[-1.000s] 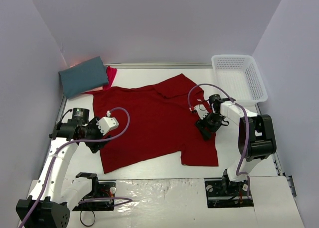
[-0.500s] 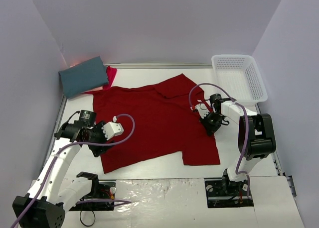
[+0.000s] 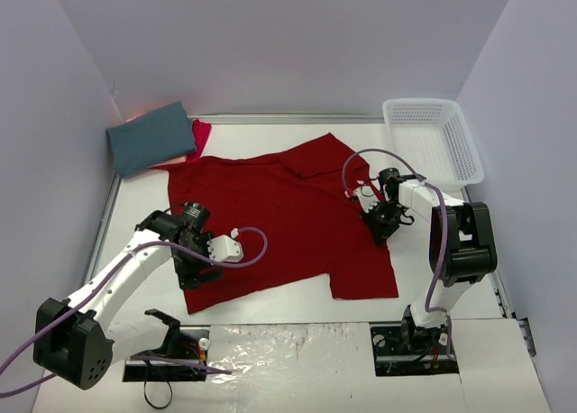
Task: Fold and stack the t-shirts
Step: Flatten out the tshirt
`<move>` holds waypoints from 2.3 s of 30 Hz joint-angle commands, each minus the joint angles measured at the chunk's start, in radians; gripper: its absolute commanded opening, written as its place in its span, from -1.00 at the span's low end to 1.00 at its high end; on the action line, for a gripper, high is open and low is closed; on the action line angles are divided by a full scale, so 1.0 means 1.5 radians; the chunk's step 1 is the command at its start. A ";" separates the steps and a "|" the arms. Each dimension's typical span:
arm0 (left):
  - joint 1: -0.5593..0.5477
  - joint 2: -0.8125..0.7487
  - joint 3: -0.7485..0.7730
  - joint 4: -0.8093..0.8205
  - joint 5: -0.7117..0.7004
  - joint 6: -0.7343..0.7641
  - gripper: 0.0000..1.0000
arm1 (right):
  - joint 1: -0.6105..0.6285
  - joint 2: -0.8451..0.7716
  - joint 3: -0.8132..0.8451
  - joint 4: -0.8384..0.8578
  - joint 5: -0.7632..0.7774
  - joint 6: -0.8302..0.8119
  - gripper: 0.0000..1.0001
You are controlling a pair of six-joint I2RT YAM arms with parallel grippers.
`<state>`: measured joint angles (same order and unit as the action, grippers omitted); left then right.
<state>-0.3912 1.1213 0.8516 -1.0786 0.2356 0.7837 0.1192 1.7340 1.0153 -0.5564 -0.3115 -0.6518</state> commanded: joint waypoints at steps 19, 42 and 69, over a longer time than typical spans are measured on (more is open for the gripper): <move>-0.218 0.210 0.017 0.055 -0.102 -0.143 0.28 | -0.001 0.039 0.013 -0.011 0.014 0.021 -1.00; -0.302 0.387 0.047 0.050 -0.136 -0.197 -0.17 | -0.010 0.047 0.019 -0.001 0.044 0.012 -1.00; -0.032 0.238 0.335 0.068 -0.217 -0.263 -0.95 | -0.019 -0.069 0.215 -0.022 0.014 0.095 -1.00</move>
<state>-0.5266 1.5318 1.2671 -0.9787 -0.0429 0.4309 0.0982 1.7092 1.2003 -0.5892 -0.2775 -0.5709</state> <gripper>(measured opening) 0.034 0.011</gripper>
